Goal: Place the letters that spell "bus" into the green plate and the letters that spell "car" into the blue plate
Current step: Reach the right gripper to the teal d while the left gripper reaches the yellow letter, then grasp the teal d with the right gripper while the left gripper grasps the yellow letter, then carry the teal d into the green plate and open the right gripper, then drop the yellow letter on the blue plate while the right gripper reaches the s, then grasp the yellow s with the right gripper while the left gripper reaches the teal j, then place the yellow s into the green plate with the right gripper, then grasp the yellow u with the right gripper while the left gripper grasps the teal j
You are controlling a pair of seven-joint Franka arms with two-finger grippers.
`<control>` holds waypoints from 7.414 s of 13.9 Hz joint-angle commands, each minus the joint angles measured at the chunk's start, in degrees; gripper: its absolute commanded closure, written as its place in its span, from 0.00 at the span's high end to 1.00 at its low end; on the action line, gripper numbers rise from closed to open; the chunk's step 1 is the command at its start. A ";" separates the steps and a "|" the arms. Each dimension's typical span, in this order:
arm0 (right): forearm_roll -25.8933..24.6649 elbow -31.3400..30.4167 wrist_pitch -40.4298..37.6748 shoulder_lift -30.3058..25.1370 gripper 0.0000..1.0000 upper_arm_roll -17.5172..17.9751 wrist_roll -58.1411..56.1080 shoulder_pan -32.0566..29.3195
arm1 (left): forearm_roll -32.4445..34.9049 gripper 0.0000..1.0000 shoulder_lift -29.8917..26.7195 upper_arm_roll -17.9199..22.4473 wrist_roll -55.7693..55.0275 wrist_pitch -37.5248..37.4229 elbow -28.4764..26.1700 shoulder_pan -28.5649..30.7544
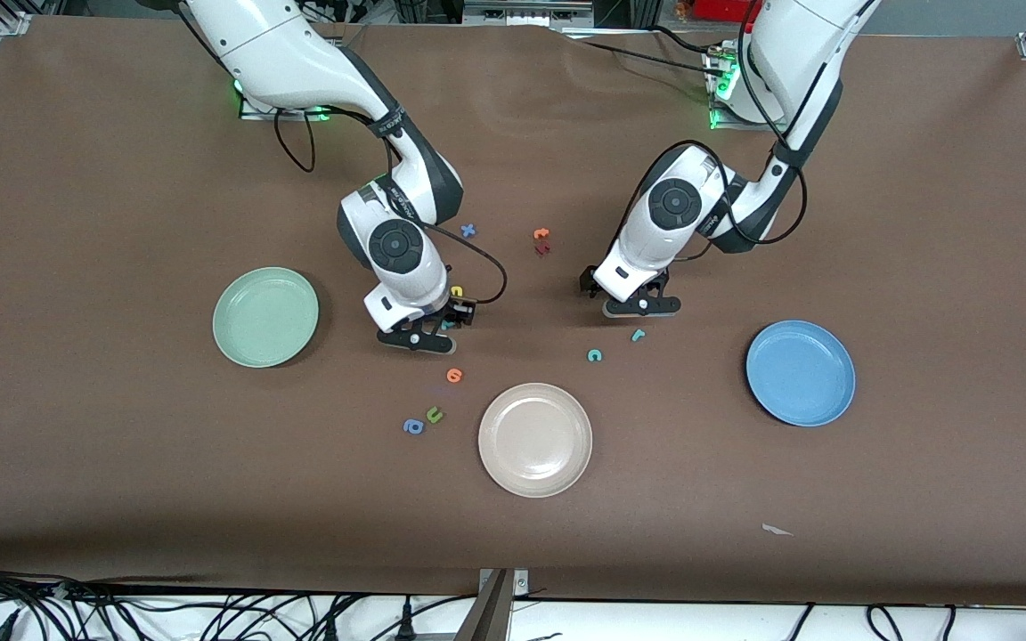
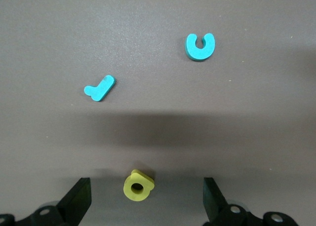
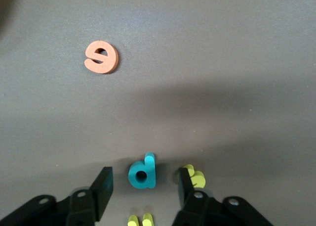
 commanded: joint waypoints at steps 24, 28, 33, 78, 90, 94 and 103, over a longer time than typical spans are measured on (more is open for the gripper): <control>0.34 -14.96 -15.14 -19.91 0.14 -17.08 -34.43 -1.20 | 6.41 0.34 1.69 0.38 -4.88 2.47 -2.41 -0.83; 0.51 -26.21 -7.26 -21.68 0.14 -21.75 -42.01 -1.20 | 6.50 0.30 1.69 0.38 -4.88 2.30 -2.41 -0.83; 0.60 -33.54 3.94 -21.07 0.49 -23.08 -43.53 -1.29 | 6.85 0.26 1.25 0.38 -4.36 -0.06 -1.27 -0.57; 8.25 -10.86 0.98 -8.48 0.13 -13.31 9.95 7.24 | 5.87 0.71 4.76 0.29 -1.63 -2.01 6.55 4.35; 13.95 -17.10 -13.11 -13.86 0.99 -30.11 -32.98 4.95 | 8.17 0.45 6.34 0.73 -2.60 -1.92 7.61 4.62; 15.01 -15.88 -13.38 -14.12 1.00 -27.92 -28.18 5.82 | 9.13 0.40 6.43 0.82 -2.60 -1.92 7.70 4.70; 15.28 -11.48 0.05 -7.01 0.80 -23.43 6.12 20.59 | 9.66 0.28 6.87 0.82 -2.69 -1.92 8.05 4.79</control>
